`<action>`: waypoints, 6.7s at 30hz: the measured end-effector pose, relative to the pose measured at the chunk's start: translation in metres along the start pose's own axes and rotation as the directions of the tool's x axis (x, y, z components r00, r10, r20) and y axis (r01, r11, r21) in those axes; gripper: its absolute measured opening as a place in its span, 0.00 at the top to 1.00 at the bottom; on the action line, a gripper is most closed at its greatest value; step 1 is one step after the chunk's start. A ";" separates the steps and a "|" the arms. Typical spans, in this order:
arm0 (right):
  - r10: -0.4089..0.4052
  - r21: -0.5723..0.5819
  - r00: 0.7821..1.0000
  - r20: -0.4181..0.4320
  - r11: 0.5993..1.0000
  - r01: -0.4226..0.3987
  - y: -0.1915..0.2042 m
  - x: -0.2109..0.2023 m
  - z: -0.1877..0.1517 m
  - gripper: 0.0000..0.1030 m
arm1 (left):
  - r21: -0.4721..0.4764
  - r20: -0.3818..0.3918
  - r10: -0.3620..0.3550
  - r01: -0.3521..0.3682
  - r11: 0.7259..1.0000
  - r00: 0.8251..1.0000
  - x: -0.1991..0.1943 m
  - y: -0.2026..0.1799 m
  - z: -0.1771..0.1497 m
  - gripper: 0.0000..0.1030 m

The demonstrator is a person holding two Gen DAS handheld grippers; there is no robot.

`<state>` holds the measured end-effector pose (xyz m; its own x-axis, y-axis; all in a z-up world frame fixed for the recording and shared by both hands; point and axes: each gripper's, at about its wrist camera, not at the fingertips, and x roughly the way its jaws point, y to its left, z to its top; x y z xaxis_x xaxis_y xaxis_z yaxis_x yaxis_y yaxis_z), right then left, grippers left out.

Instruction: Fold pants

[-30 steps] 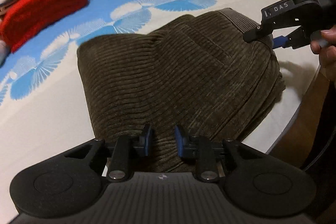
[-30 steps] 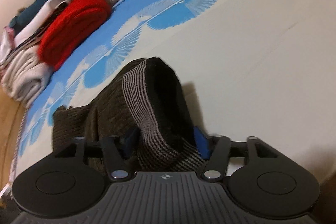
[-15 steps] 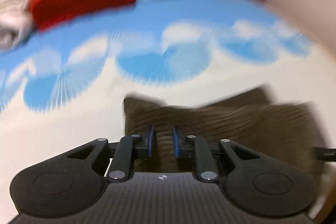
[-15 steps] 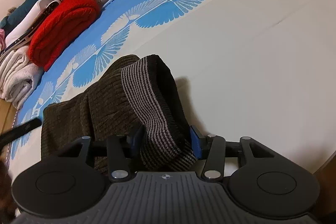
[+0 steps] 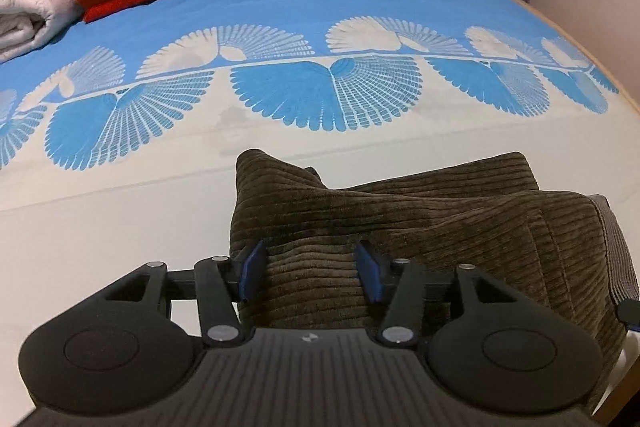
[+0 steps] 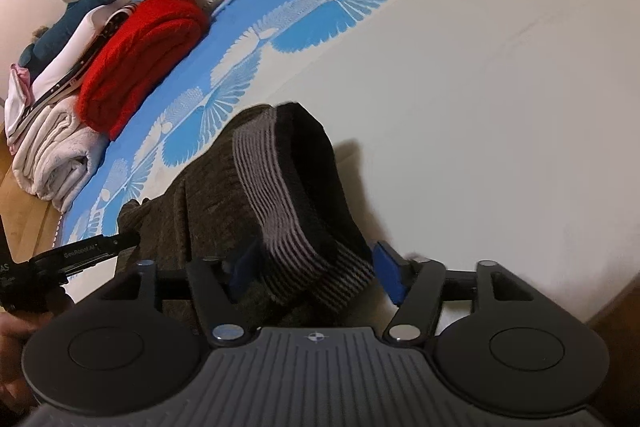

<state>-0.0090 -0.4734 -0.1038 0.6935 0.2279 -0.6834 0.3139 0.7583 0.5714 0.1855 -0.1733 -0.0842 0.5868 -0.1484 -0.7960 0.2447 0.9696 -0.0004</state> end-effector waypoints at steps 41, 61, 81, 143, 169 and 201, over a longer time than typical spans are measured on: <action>-0.146 -0.016 0.978 -0.152 0.989 0.145 0.053 0.042 -0.013 0.22 | -0.150 -0.025 -0.199 0.193 0.970 0.980 -0.122 0.097 -0.068 0.21; -0.034 -0.088 0.999 -0.023 0.996 0.032 0.054 0.020 -0.017 0.62 | -0.453 -0.087 -0.452 0.369 0.811 0.888 0.018 0.084 -0.056 0.50; 0.166 -0.233 0.966 0.199 0.965 -0.117 0.169 0.083 0.026 0.51 | -0.423 0.080 -0.086 0.112 0.899 0.993 -0.011 0.180 0.037 0.31; -0.090 -0.547 0.982 0.169 0.820 0.169 0.225 0.017 -0.054 0.11 | -0.168 0.034 0.153 -0.145 0.975 0.988 -0.152 0.059 -0.096 0.11; -0.088 -0.576 0.984 0.153 0.801 0.161 0.226 0.016 -0.055 0.11 | -0.169 0.038 0.141 -0.133 0.977 0.989 -0.150 0.059 -0.095 0.11; -0.086 -0.582 0.986 0.145 0.798 0.155 0.225 0.016 -0.053 0.11 | -0.164 0.038 0.145 -0.137 0.977 0.989 -0.149 0.059 -0.096 0.11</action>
<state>0.0380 -0.2668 -0.0103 0.7506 0.0709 -0.6569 -0.0191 0.9961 0.0857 0.0382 -0.0751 -0.0234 0.6450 -0.0134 -0.7641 0.0322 0.9994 0.0097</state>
